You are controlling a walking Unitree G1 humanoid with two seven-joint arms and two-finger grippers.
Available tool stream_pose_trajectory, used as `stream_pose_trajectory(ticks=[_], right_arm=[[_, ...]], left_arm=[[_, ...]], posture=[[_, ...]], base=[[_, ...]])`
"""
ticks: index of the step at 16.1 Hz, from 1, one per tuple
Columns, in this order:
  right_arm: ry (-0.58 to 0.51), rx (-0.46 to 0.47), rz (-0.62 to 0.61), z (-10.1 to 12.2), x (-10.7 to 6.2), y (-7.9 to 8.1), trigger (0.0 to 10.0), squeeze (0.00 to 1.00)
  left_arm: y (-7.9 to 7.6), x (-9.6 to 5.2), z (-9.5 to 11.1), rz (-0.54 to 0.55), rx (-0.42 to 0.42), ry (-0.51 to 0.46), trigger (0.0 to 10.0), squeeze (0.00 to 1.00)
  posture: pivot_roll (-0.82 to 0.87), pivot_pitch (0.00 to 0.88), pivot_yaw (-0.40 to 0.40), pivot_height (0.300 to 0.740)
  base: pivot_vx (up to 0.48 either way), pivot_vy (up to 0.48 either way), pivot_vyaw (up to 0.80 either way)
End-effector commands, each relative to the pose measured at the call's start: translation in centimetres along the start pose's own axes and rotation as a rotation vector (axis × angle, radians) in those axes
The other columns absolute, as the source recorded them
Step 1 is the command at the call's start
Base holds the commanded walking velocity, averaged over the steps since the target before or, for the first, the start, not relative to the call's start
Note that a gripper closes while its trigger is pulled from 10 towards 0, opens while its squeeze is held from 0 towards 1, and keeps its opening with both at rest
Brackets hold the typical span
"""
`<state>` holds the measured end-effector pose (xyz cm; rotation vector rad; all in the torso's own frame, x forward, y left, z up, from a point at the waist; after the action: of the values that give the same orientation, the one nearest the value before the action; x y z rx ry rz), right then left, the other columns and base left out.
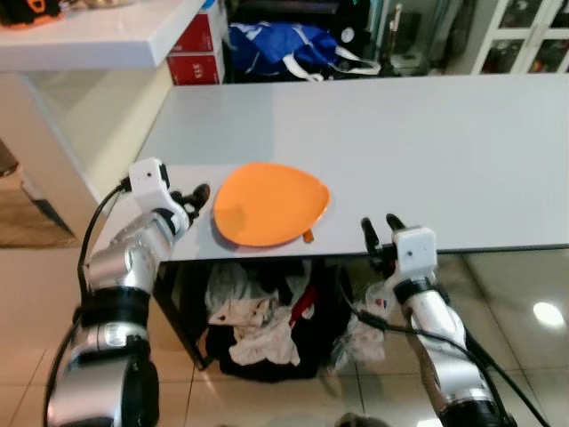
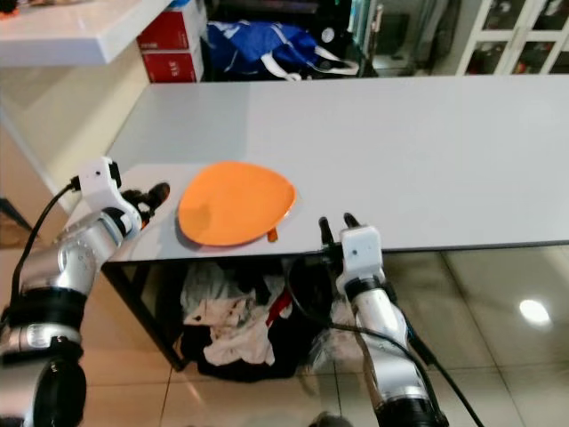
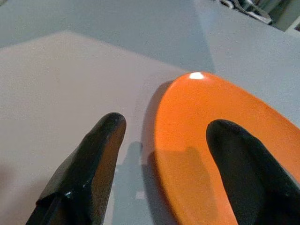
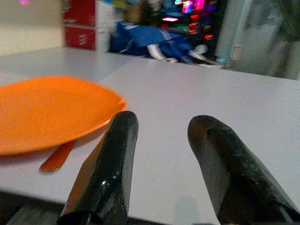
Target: Setting the table
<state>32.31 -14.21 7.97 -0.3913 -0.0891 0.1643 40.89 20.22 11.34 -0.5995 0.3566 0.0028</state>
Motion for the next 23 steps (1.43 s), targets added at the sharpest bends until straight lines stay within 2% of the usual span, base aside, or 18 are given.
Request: stream_pose_trajectory(ticks=[1,4,6,8,9,10,12,15,16,17,19,22,23], right_arm=[[-0.017,-0.009,0.006,0.7,0.4,-0.3,10.0,0.0],[-0.01,-0.021,-0.001,0.6,-0.2,-1.0,10.0,0.0],[-0.008,-0.025,-0.003,0.7,-0.4,-1.2,10.0,0.0],[-0.007,-0.027,-0.002,0.8,-0.4,-1.2,10.0,0.0],[-0.013,-0.023,-0.006,1.0,-0.4,-1.1,10.0,0.0],[-0.026,-0.031,-0.006,1.3,-0.2,-1.1,10.0,0.0],[-0.022,-0.024,-0.015,1.5,0.0,-1.0,10.0,0.0],[-0.028,-0.015,-0.028,1.6,0.3,-1.1,10.0,0.0],[-0.029,-0.015,-0.032,1.6,0.4,-1.1,10.0,0.0],[-0.039,-0.016,-0.035,2.0,0.4,-1.1,10.0,0.0],[-0.03,-0.016,-0.037,1.6,0.1,-1.1,10.0,0.0],[-0.028,-0.016,-0.033,1.5,-0.1,-0.9,10.0,0.0],[-0.026,-0.016,-0.031,1.5,-0.2,-0.9,10.0,0.0]], left_arm=[[1.9,-0.2,0.2,0.05,-0.029,0.023,10.0,0.0],[3.3,0.1,-0.1,0.104,-0.096,0.084,10.0,0.0],[2.9,0.6,-0.5,0.086,-0.086,0.099,10.0,0.0],[1.7,0.8,-0.5,0.032,-0.019,0.087,10.0,0.0],[-0.1,1.0,-0.2,-0.047,0.111,0.051,10.0,0.0],[-2.2,0.8,-0.4,-0.149,0.2,0.013,10.0,0.0],[-4.1,-0.1,-1.0,-0.241,0.331,-0.058,10.0,0.0],[-4.7,-1.6,-1.4,-0.268,0.378,-0.135,10.0,0.0],[-4.6,-1.8,-1.6,-0.265,0.368,-0.133,10.0,0.0],[-4.8,-1.9,-2.1,-0.273,0.42,-0.137,10.0,0.0],[-6.0,-1.7,-2.7,-0.306,0.506,-0.152,10.0,0.0],[-6.7,-1.2,-2.5,-0.311,0.505,-0.15,10.0,0.0],[-7.7,-0.3,-2.6,-0.326,0.513,-0.128,10.0,0.0]], posture=[[-0.17,0.0,0.05,0.74],[-0.19,0.0,0.05,0.74],[-0.2,0.0,0.049,0.74],[-0.2,0.0,0.051,0.74],[-0.19,0.001,0.054,0.74],[-0.19,0.0,0.058,0.74],[-0.18,0.0,0.061,0.74],[-0.18,0.0,0.07,0.74],[-0.19,0.0,0.074,0.74],[-0.19,0.0,0.082,0.74],[-0.2,0.0,0.081,0.74],[-0.2,0.0,0.085,0.74],[-0.21,0.0,0.088,0.74]], base=[[0.0,0.0,0.0],[0.0,0.0,0.0],[0.0,0.0,0.0],[0.0,0.0,0.0],[0.0,0.0,0.0],[0.0,0.0,0.0],[0.0,0.0,-0.39],[0.0,0.0,-0.26],[0.0,0.0,0.0],[0.0,0.0,0.0],[0.0,0.0,0.0],[0.0,0.0,0.0],[0.0,0.0,0.0]])
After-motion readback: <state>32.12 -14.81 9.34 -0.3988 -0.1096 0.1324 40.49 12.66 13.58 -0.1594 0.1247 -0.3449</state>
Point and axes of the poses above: a point about 5 cm out from each wrist's last joint towards the gripper, its own x axis pointing out of the wrist towards the gripper, its own z axis along the axis of the wrist's last joint, y = z × x, the point moved 5 cm from there along x, pointing out of the wrist towards the gripper, and after that the axes turned 14 degrees about -x, right-handed, at the moved point
